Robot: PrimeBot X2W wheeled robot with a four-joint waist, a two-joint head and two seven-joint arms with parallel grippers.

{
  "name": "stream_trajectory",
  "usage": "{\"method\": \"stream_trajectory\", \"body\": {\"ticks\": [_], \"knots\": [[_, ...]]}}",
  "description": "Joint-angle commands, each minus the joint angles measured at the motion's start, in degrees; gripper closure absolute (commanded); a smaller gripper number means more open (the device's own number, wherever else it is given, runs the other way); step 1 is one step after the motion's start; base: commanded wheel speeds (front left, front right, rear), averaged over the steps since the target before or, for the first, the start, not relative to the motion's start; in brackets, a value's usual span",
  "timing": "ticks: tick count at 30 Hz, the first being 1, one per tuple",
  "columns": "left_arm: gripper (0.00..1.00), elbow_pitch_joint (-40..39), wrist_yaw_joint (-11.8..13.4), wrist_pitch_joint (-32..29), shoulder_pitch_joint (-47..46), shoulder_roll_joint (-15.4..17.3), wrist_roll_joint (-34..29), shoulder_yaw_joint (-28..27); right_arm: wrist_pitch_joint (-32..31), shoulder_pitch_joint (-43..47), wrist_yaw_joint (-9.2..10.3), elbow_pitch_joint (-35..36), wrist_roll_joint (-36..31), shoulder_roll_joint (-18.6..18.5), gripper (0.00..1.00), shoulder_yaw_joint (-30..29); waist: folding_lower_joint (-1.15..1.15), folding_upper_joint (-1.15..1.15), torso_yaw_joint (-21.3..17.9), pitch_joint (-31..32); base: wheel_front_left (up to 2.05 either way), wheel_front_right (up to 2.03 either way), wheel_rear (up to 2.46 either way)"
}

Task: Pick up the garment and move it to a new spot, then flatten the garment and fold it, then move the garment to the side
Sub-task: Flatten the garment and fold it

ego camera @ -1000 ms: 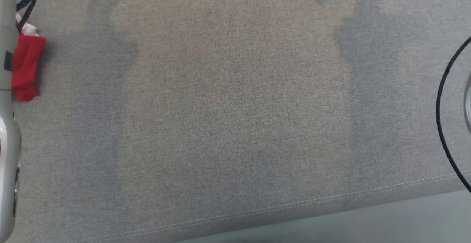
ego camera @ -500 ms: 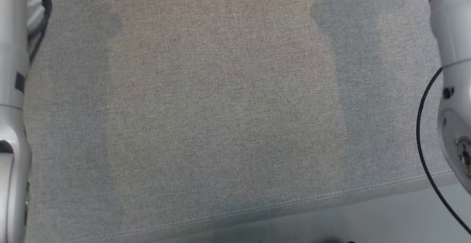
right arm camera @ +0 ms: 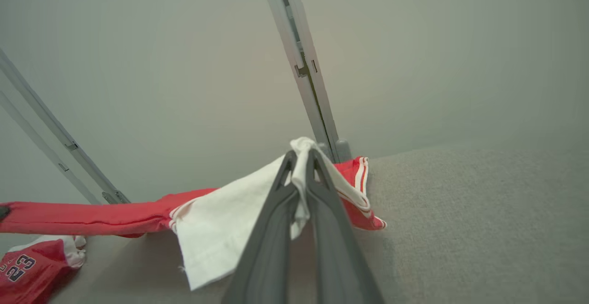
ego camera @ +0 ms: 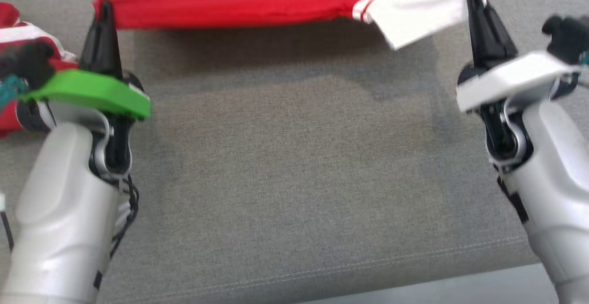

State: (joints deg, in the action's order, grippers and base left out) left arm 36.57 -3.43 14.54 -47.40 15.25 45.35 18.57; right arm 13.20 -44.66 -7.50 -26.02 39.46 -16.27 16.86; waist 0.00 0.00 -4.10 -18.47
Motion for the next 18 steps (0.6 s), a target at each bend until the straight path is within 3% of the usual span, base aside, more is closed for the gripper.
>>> {"method": "stream_trajectory", "body": {"ticks": [1,6,10,18], "knots": [[1.00,-1.73,0.85,0.25,4.01,0.52,0.48,-0.25,-0.04,4.22,0.02,2.19,1.19,-0.31,1.00,-0.86,0.00,0.00,1.48,4.96,0.00,0.00,0.00],[1.00,-9.42,3.73,0.46,18.55,0.76,0.30,-0.08,-0.82,20.55,0.02,9.96,1.33,-0.52,1.00,-5.46,0.00,0.00,1.62,8.38,0.00,0.00,0.00],[1.00,-14.64,5.84,0.60,29.28,0.51,0.22,0.35,-3.45,31.49,0.02,14.83,0.94,1.89,1.00,-9.47,0.00,0.00,1.22,10.28,0.00,0.00,0.00],[1.00,-23.07,9.19,0.64,44.86,0.20,-0.34,-0.28,-10.19,46.38,0.02,24.07,-0.77,5.75,1.00,-14.46,0.00,0.00,-0.11,12.74,0.00,0.00,0.00]]}}
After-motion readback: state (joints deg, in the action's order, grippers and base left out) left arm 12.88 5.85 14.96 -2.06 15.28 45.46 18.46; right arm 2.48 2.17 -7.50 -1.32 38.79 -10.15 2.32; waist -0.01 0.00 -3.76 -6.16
